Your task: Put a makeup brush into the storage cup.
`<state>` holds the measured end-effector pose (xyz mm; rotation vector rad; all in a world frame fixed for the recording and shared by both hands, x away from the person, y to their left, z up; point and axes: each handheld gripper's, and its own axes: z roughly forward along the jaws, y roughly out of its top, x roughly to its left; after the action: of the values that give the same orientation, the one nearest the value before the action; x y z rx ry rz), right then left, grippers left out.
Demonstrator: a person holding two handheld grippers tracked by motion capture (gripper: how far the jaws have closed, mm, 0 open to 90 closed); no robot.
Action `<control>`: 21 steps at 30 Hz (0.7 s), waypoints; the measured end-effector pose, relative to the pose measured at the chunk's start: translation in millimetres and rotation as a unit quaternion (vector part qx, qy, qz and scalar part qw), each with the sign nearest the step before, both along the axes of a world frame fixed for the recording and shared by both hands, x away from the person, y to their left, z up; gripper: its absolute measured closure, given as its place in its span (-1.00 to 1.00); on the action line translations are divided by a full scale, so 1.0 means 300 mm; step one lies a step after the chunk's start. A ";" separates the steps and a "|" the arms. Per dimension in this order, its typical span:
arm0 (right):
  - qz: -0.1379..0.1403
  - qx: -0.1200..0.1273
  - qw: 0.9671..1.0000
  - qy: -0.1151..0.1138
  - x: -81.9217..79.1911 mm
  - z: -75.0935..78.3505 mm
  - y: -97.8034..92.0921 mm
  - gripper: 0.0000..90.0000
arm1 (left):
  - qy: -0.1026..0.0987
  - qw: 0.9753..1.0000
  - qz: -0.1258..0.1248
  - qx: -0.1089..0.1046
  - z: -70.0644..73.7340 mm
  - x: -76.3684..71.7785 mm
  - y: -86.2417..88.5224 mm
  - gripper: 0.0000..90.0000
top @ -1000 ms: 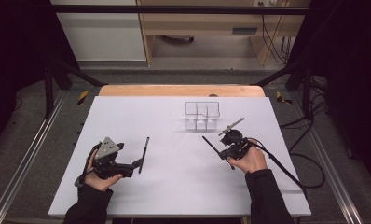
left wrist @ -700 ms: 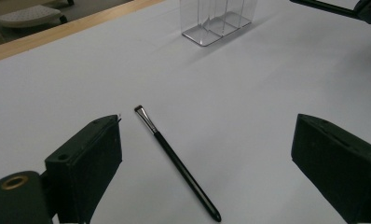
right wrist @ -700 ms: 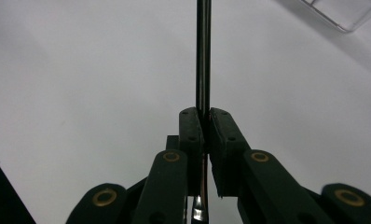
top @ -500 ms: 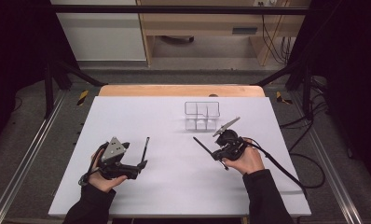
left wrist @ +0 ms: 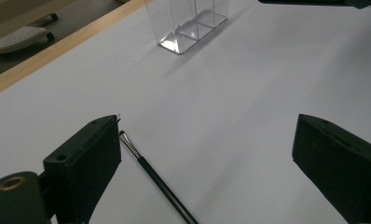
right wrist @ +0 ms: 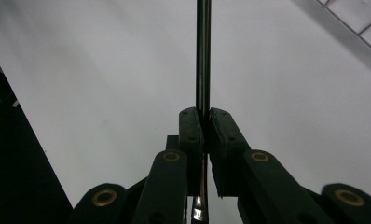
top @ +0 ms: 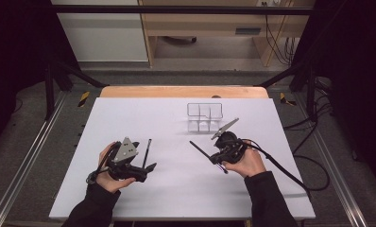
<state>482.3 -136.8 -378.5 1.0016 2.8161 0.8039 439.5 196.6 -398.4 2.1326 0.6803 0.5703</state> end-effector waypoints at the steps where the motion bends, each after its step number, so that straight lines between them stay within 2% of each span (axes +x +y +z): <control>1: 0.002 0.001 1.000 0.001 -0.001 0.001 0.003 0.87 | 0.000 1.000 -0.004 0.002 0.004 0.000 -0.006 -0.84; 11: 0.020 0.015 1.000 0.005 -0.008 0.017 0.023 0.87 | -0.015 0.999 -0.026 0.032 0.030 -0.001 -0.062 -0.85; 16: 0.027 0.015 1.000 0.007 -0.010 0.014 0.030 0.87 | -0.021 0.998 -0.039 0.053 0.040 -0.002 -0.088 -0.85; 21: 0.033 0.018 0.999 0.012 -0.012 0.011 0.036 0.87 | -0.028 0.996 -0.049 0.062 0.048 -0.006 -0.114 -0.85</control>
<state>478.6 -126.0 -375.0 0.9335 2.8782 0.8577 437.8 162.5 -384.0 2.2433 0.5174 0.6299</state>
